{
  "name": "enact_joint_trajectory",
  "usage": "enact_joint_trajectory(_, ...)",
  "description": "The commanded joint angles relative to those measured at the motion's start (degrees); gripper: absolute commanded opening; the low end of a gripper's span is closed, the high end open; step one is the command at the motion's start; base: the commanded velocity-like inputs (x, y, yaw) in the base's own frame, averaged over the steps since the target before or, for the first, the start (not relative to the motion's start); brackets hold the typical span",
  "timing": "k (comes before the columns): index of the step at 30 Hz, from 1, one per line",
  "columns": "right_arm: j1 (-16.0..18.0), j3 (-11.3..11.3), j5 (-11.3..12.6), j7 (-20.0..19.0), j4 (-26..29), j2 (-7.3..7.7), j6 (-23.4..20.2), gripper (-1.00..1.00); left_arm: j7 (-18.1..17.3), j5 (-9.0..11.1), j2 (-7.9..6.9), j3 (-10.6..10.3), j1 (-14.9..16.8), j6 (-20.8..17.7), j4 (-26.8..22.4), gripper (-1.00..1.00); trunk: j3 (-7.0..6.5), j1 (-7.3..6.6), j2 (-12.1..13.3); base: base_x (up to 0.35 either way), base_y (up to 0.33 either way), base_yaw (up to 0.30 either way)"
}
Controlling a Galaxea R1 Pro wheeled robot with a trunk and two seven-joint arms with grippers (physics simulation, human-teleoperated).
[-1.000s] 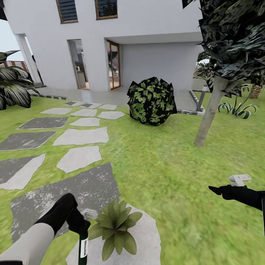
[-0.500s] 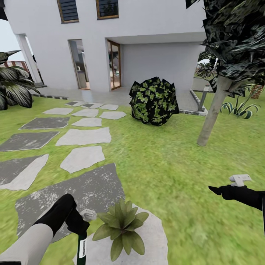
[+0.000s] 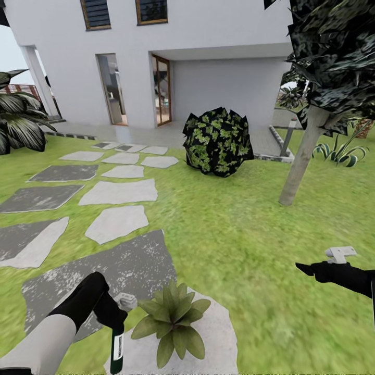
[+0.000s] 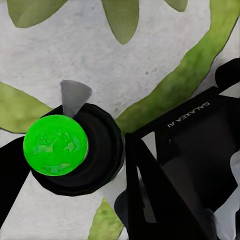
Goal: Pick up the pesticide atomizer in the garden and spray insectifuge to fully cover both potted plants in the garden.
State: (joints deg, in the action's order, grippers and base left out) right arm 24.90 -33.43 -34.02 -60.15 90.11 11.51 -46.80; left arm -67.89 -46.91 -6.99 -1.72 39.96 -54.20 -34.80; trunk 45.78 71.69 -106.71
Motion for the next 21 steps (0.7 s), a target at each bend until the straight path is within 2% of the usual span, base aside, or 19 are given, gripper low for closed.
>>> enact_joint_trajectory(1,0.1,-0.1,-0.5,-0.6,0.1,0.0,-0.2,1.0,-0.5,-0.4,-0.06,-0.2,0.1,-0.4,-0.2,-1.0,0.15,-0.01,0.0,0.0,0.0,0.0)
enact_joint_trajectory(9,0.1,0.0,-0.4,-0.6,0.0,-0.03,-0.2,1.0,-0.6,-0.4,0.12,-0.2,0.3,-0.4,-0.5,-1.0,0.86,-0.01,0.0,0.006,0.002,0.0)
enact_joint_trajectory(15,0.1,0.0,-0.4,-0.5,0.0,0.0,-0.1,1.0,-0.7,-0.3,0.2,-0.3,0.3,-0.7,-0.5,-1.0,1.4,-0.01,0.0,0.16,0.127,0.0)
enact_joint_trajectory(21,0.1,0.0,-0.4,-0.5,0.0,0.0,-0.1,1.0,-0.7,-0.2,0.37,-0.5,0.3,-0.9,-0.4,-1.0,1.95,-0.01,0.0,0.043,0.031,0.0)
